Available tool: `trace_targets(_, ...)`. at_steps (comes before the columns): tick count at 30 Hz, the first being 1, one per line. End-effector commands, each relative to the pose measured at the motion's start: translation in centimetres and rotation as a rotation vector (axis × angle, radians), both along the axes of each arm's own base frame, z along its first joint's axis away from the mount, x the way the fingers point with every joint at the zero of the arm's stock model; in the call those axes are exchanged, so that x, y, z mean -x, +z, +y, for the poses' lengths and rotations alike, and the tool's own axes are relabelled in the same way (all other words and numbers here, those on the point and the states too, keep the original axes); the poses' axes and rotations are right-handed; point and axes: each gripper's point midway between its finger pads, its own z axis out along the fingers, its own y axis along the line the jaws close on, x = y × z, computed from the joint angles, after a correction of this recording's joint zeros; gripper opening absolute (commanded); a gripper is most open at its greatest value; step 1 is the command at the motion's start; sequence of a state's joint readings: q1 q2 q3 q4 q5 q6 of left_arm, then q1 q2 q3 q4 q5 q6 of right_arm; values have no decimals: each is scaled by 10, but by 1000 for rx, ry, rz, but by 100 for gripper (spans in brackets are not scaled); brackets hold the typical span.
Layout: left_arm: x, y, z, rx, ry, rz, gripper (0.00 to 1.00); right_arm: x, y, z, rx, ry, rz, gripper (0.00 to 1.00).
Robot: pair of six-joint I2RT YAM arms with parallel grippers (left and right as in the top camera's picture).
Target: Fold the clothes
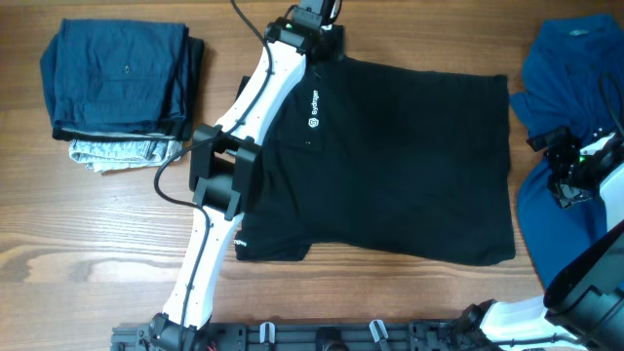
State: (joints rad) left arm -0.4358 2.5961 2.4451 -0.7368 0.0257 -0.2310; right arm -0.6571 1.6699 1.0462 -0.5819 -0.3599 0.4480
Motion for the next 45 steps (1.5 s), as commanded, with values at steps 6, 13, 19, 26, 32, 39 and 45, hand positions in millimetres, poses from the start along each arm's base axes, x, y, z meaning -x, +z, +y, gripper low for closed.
trace_targets(6, -8, -46, -6, -4, 8, 19, 29, -6, 8, 0, 1, 6, -27, 100)
trace_targets(13, -32, -86, -17, 35, 7, -63, 34, -6, 8, 0, 1, 6, -27, 99)
trace_targets(19, -45, -62, -26, 86, -5, -148, 36, -6, 8, 0, 1, 6, -27, 99)
trace_targets(26, -28, 186, 30, 187, 56, -368, 49, -6, 8, 0, 1, 6, -27, 99)
trace_targets(32, 55, 221, 171, 186, 358, -48, 70, -6, 8, 0, 1, 6, -27, 99)
trace_targets(39, 142, 159, 222, 76, 447, 409, 79, -11, 11, 2, -127, -186, -34, 99)
trace_targets(45, 180, 192, 215, 77, 423, 411, 67, 11, 8, 45, -217, 73, 9, 59)
